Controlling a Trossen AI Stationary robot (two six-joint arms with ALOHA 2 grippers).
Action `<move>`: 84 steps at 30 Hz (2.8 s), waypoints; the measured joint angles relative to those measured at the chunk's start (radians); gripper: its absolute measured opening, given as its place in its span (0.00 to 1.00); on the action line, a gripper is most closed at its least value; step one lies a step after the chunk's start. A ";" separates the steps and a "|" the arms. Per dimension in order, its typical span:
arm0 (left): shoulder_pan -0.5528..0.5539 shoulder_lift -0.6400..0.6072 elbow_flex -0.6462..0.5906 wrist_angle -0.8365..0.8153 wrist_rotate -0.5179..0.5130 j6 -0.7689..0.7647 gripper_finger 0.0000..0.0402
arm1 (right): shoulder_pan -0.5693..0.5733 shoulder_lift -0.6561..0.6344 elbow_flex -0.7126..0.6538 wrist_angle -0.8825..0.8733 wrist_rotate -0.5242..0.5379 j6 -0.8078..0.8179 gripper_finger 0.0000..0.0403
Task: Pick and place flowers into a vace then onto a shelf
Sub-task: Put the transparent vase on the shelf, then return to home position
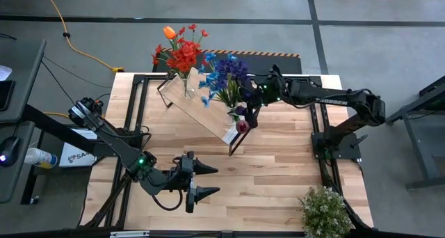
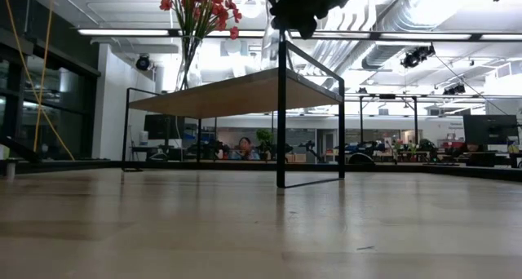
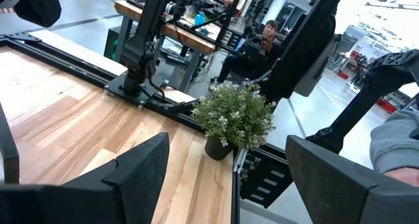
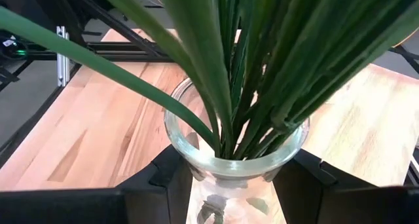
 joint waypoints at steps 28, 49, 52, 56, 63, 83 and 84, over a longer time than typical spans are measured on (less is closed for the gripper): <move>0.000 0.000 0.000 0.005 0.071 -0.035 0.84 | 0.000 0.022 -0.084 0.081 -0.004 0.012 0.51; 0.000 0.000 0.000 0.001 0.071 -0.034 0.84 | -0.008 -0.111 -0.083 -0.071 0.053 -0.002 0.57; 0.000 0.000 0.000 -0.003 0.071 -0.034 0.84 | -0.008 -0.132 -0.083 -0.118 0.052 0.001 0.57; 0.000 0.000 0.000 -0.036 0.071 -0.033 0.84 | -0.008 -0.176 -0.083 -0.174 0.050 0.004 0.57; -0.002 -0.034 0.000 -0.121 0.102 -0.034 0.84 | -0.008 -0.288 -0.083 -0.305 0.048 0.070 0.56; -0.003 -0.261 0.000 -0.361 0.279 -0.023 0.84 | -0.008 -0.726 -0.083 -0.615 0.172 0.115 0.18; -0.003 -0.274 0.000 -0.378 0.281 -0.023 0.84 | -0.008 -0.742 -0.083 -0.623 0.178 0.115 0.14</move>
